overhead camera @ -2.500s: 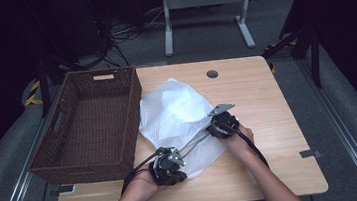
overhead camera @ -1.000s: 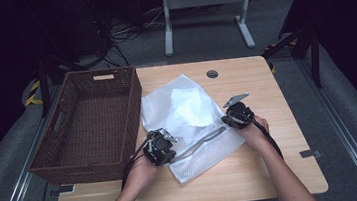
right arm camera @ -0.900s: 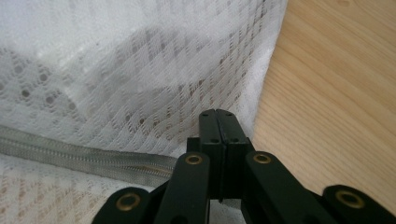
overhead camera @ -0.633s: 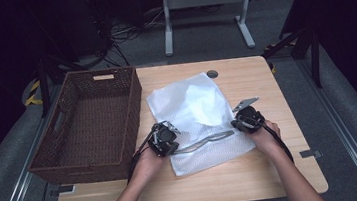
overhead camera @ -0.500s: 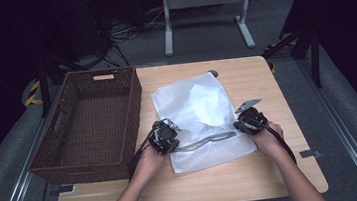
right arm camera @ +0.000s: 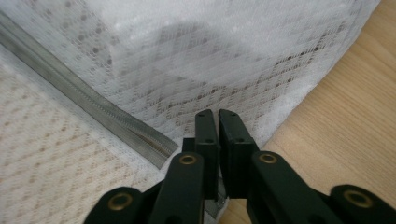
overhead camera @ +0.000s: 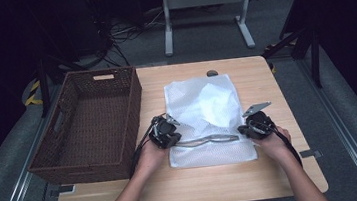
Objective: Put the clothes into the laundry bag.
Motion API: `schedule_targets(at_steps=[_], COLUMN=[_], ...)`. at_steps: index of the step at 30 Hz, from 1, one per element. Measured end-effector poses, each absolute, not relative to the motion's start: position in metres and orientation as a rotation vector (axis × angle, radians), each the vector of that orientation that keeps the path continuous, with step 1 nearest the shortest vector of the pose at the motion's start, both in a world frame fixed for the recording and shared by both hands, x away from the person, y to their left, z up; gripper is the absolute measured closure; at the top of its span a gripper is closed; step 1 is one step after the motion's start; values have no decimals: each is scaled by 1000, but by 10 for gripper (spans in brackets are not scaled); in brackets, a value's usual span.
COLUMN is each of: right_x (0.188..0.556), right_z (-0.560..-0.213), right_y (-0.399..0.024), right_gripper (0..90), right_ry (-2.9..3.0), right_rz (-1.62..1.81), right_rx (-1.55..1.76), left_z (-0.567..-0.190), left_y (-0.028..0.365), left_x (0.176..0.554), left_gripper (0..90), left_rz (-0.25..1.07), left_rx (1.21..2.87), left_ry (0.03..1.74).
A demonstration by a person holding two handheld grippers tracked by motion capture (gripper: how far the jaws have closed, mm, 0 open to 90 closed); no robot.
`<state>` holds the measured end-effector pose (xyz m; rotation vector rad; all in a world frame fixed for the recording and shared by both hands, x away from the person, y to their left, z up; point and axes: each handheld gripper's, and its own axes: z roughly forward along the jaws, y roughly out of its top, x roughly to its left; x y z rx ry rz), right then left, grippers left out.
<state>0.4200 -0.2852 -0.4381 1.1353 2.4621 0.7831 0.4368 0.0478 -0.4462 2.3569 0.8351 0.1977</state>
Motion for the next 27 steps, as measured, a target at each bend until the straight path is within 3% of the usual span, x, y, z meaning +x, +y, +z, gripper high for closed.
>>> schedule_targets(at_steps=[12,14,15,27], right_x=[403,402,398,375], right_z=[-424,-424,-423,-426], right_y=[-293,-294,-296,-304], right_gripper=[332,307,270,108], right_ry=[2378,2372,2374,2360], right_rz=[992,1000,1028,1073], right_rx=[1065,1058,1048,986], left_z=[-440,-439,-439,-439], left_y=[63,63,64,70], left_x=[417,414,412,388], left_gripper=[423,397,315,110], left_rz=[110,96,85,127], left_rx=[2314,2324,2327,2299], left_ry=[792,777,763,738])
